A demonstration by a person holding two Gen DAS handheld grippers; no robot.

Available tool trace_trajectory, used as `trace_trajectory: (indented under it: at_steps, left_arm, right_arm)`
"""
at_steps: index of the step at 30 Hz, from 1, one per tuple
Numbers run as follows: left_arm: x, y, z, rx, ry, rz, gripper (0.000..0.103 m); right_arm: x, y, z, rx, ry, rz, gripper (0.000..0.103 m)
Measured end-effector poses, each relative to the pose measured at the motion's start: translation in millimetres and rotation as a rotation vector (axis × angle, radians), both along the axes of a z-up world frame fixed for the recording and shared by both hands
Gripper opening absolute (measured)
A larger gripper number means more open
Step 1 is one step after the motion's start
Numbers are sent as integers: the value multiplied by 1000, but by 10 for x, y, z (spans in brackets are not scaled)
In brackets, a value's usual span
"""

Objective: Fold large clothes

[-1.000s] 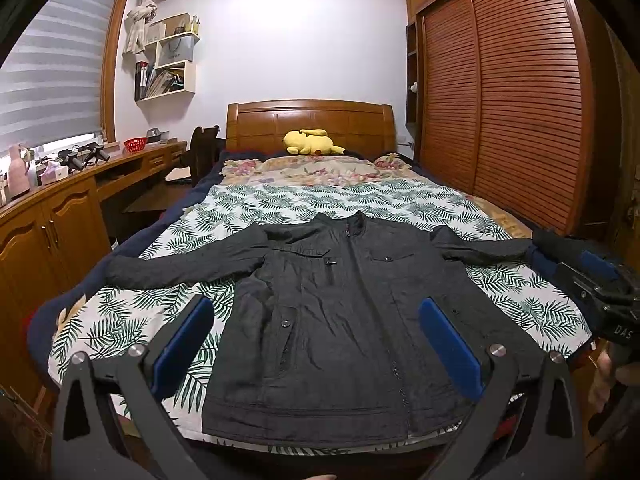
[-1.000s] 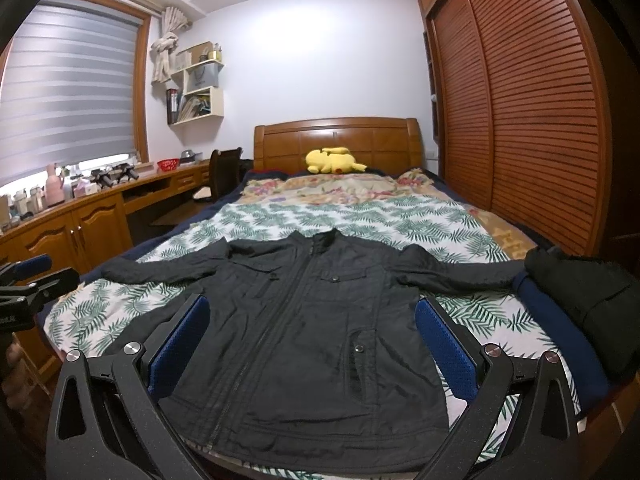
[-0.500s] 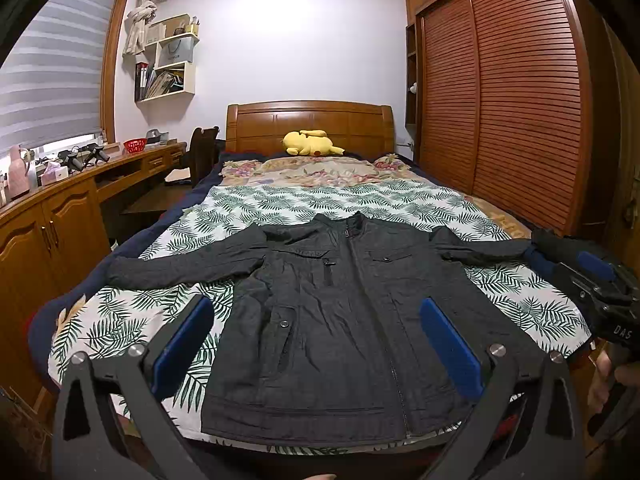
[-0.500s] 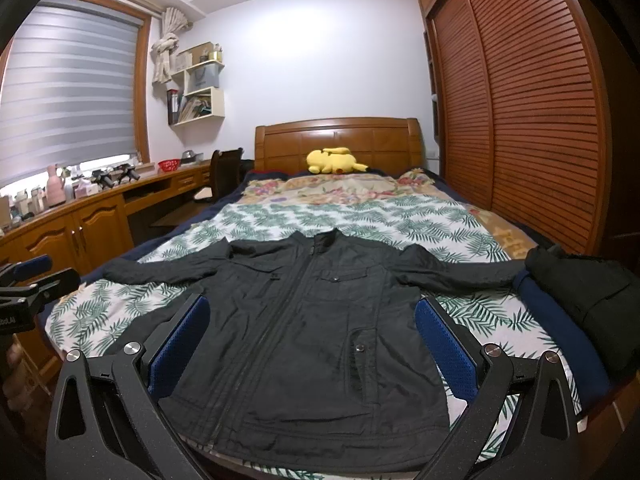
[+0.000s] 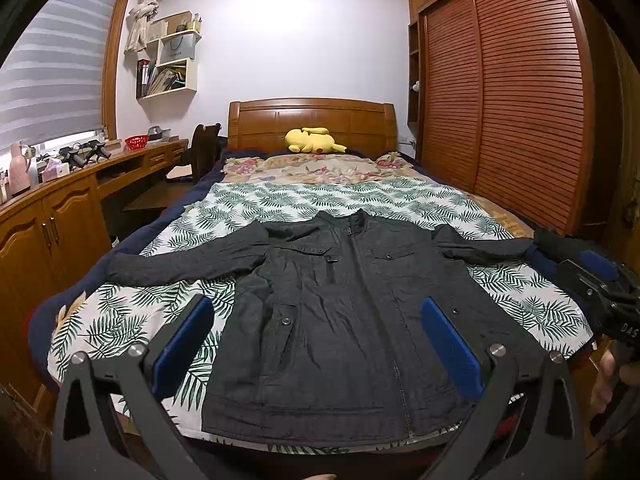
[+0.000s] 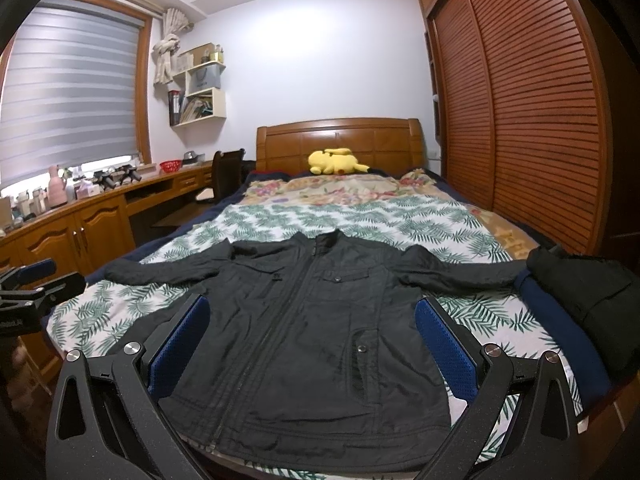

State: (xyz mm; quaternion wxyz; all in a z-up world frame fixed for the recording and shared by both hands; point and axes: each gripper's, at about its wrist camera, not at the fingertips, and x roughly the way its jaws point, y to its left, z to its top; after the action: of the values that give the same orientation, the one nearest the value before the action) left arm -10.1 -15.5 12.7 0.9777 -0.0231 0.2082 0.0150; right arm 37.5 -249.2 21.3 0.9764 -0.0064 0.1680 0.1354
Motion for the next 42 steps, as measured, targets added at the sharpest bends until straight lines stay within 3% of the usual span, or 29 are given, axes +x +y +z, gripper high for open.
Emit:
trace_trajectory:
  at_steps: [21,31,42]
  left_arm:
    - [77,124,-115,-15,23,11,103]
    - [207,534,-309,-28,60,48,103]
    - [477,1083,-700,-33,126,104,103]
  right_arm:
    - [-142,245,38,-9,11,22,103]
    - [218,581,-71,-40,19,92,103]
    - [715,973,-396,-74,73,169,103]
